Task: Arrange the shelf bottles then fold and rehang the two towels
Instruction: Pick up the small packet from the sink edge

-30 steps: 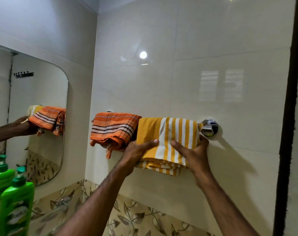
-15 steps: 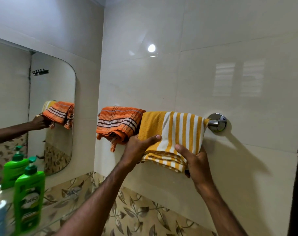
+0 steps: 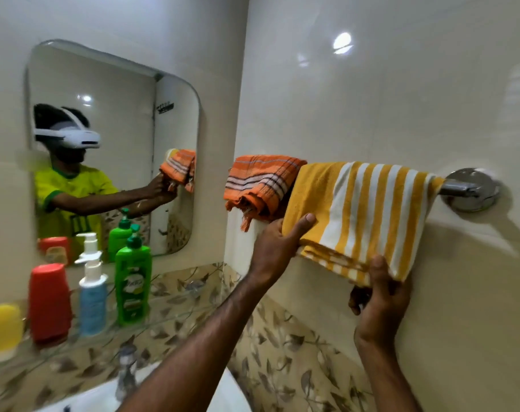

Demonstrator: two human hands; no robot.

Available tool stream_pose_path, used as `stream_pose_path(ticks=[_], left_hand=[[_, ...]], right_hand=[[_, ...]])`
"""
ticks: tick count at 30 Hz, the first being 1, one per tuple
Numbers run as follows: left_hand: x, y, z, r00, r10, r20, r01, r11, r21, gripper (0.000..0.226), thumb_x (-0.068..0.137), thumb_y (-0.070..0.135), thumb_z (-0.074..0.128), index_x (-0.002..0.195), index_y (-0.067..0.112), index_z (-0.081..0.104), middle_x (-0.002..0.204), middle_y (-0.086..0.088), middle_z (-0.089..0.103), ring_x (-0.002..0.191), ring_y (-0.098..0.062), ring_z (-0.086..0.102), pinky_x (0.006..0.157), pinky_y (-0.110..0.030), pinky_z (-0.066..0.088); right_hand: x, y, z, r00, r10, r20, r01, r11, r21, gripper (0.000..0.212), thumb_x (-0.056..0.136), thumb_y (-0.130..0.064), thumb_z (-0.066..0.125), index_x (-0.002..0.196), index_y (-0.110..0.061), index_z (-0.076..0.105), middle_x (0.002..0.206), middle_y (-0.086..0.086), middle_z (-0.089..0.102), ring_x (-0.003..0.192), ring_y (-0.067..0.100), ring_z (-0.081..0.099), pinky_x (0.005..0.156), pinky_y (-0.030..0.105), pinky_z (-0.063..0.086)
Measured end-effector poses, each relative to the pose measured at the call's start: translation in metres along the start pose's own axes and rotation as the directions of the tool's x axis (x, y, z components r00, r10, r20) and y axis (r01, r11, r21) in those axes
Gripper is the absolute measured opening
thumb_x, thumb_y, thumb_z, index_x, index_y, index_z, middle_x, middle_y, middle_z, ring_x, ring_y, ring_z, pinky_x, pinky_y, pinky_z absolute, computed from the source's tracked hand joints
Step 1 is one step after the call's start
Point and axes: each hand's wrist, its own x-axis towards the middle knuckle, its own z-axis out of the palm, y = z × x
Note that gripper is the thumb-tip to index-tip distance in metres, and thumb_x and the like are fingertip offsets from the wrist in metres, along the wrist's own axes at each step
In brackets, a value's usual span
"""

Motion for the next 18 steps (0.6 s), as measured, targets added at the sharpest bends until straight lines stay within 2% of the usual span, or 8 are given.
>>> stream_pose_path(ticks=[1, 4, 7, 8, 12, 16, 18], left_hand=[[-0.006, -0.006, -0.003, 0.999, -0.016, -0.034, 0.018, 0.998, 0.064, 0.040, 0.087, 0.062, 0.061, 0.074, 0.024, 0.062, 0.055, 0.006, 0.062, 0.044, -0.004, 0.055, 0.046, -0.024, 0.042], [-0.037, -0.039, -0.018, 0.996, -0.052, -0.078, 0.071, 0.958, 0.276, 0.049, 0.084, 0.071, 0.057, 0.079, 0.023, 0.064, 0.054, -0.005, 0.066, 0.039, -0.007, 0.054, 0.046, -0.032, 0.046], [-0.079, -0.075, -0.055, 0.976, -0.116, -0.182, 0.181, 0.899, 0.398, 0.052, 0.085, 0.068, 0.058, 0.078, 0.017, 0.066, 0.052, -0.002, 0.064, 0.038, -0.005, 0.055, 0.049, -0.031, 0.049], [-0.091, -0.084, -0.071, 0.967, -0.139, -0.213, 0.219, 0.882, 0.418, 0.054, 0.085, 0.069, 0.057, 0.077, 0.016, 0.066, 0.053, -0.001, 0.064, 0.039, -0.005, 0.055, 0.051, -0.033, 0.050], [-0.152, -0.115, -0.150, 0.895, -0.249, -0.371, 0.409, 0.790, 0.457, 0.060, 0.081, 0.076, 0.053, 0.071, 0.019, 0.067, 0.056, -0.003, 0.067, 0.044, -0.008, 0.060, 0.058, -0.039, 0.054], [-0.210, -0.131, -0.218, 0.793, -0.309, -0.525, 0.566, 0.692, 0.448, 0.058, 0.083, 0.073, 0.056, 0.068, 0.018, 0.066, 0.051, -0.004, 0.065, 0.043, -0.009, 0.057, 0.054, -0.038, 0.051], [-0.238, -0.138, -0.249, 0.741, -0.337, -0.581, 0.630, 0.650, 0.426, 0.058, 0.082, 0.074, 0.056, 0.068, 0.019, 0.066, 0.049, -0.005, 0.064, 0.041, -0.009, 0.055, 0.052, -0.035, 0.048]], right_hand=[[-0.005, 0.009, -0.002, 1.000, 0.009, 0.025, -0.009, 1.000, 0.017, 0.080, 0.075, -0.069, 0.071, 0.123, -0.007, 0.053, 0.062, -0.003, 0.059, 0.037, 0.012, 0.040, 0.035, 0.019, 0.030], [-0.026, 0.047, -0.006, 0.993, 0.085, 0.079, -0.086, 0.996, 0.013, 0.065, 0.082, -0.068, 0.065, 0.119, -0.015, 0.053, 0.062, 0.005, 0.060, 0.033, 0.017, 0.037, 0.034, 0.018, 0.028], [-0.059, 0.088, -0.001, 0.961, 0.206, 0.186, -0.198, 0.978, -0.061, 0.032, 0.097, -0.043, 0.057, 0.119, -0.020, 0.056, 0.063, 0.014, 0.058, 0.034, 0.017, 0.038, 0.035, 0.022, 0.031], [-0.071, 0.100, 0.004, 0.940, 0.256, 0.224, -0.242, 0.966, -0.090, 0.027, 0.099, -0.038, 0.056, 0.119, -0.020, 0.057, 0.064, 0.016, 0.057, 0.035, 0.018, 0.038, 0.035, 0.022, 0.031], [-0.141, 0.142, 0.040, 0.814, 0.436, 0.385, -0.403, 0.900, -0.167, 0.018, 0.100, -0.029, 0.059, 0.115, -0.019, 0.058, 0.065, 0.021, 0.055, 0.037, 0.017, 0.038, 0.035, 0.021, 0.031], [-0.218, 0.169, 0.073, 0.643, 0.555, 0.528, -0.481, 0.829, -0.286, 0.008, 0.102, -0.029, 0.059, 0.109, -0.026, 0.059, 0.066, 0.015, 0.059, 0.042, 0.023, 0.041, 0.039, 0.023, 0.033], [-0.255, 0.177, 0.090, 0.564, 0.584, 0.584, -0.471, 0.808, -0.354, 0.007, 0.101, -0.029, 0.060, 0.108, -0.026, 0.061, 0.068, 0.013, 0.062, 0.048, 0.026, 0.047, 0.040, 0.022, 0.035]])
